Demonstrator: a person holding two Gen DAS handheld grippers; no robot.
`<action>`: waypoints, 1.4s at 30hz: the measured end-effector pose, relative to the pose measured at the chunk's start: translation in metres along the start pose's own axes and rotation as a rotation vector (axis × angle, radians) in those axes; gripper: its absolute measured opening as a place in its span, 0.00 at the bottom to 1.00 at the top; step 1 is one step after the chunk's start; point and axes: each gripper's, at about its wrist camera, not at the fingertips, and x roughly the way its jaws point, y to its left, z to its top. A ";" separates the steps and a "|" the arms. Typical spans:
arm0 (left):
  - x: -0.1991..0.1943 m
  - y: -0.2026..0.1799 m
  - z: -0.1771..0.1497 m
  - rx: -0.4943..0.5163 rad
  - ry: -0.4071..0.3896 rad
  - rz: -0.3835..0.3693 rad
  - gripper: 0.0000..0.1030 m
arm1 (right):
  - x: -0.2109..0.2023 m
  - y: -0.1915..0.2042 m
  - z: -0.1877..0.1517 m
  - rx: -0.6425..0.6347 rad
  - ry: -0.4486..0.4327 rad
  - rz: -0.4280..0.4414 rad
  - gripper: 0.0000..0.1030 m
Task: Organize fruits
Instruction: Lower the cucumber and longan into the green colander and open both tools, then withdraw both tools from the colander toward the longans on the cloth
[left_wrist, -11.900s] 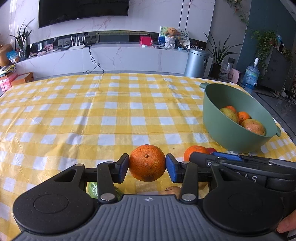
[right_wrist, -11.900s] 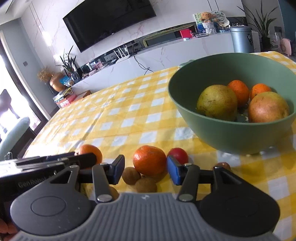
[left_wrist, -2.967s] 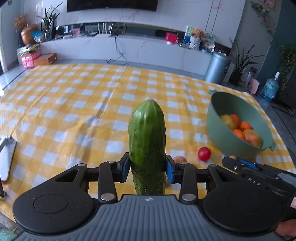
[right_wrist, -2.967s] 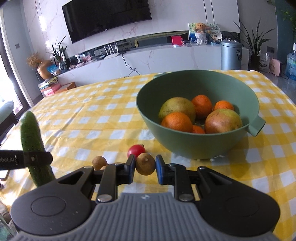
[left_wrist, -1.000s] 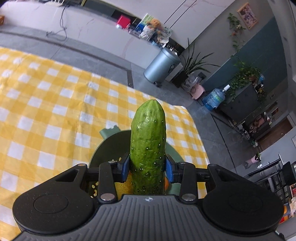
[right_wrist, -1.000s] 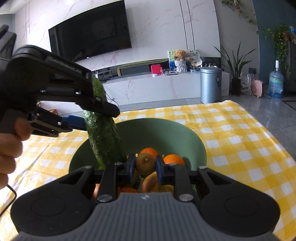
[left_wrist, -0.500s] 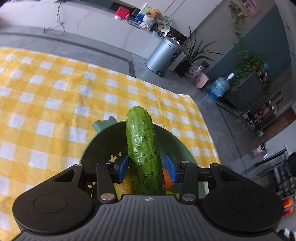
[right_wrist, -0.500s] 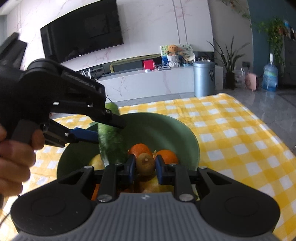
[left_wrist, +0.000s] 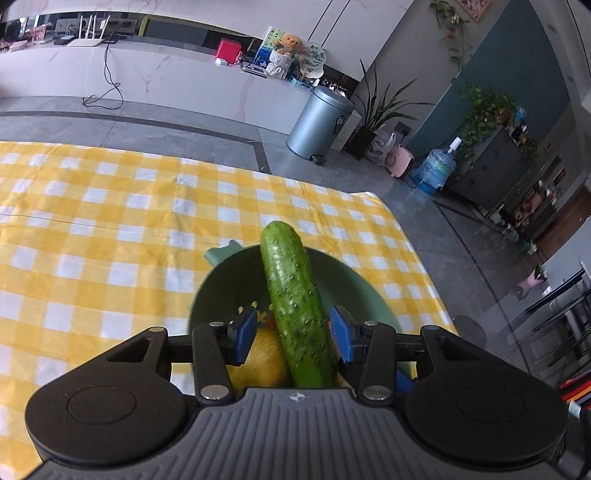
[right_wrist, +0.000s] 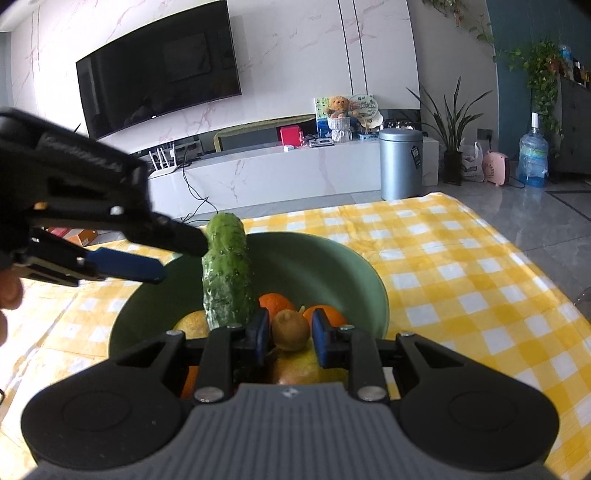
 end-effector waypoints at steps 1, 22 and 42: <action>-0.003 0.001 -0.001 0.004 0.000 0.005 0.48 | -0.001 0.000 0.000 0.001 -0.004 -0.004 0.32; -0.096 0.028 -0.053 0.117 -0.066 0.129 0.51 | -0.063 0.028 -0.012 -0.029 -0.123 0.037 0.63; -0.113 0.056 -0.104 0.236 0.003 0.216 0.55 | -0.083 0.079 -0.045 -0.107 -0.024 0.147 0.72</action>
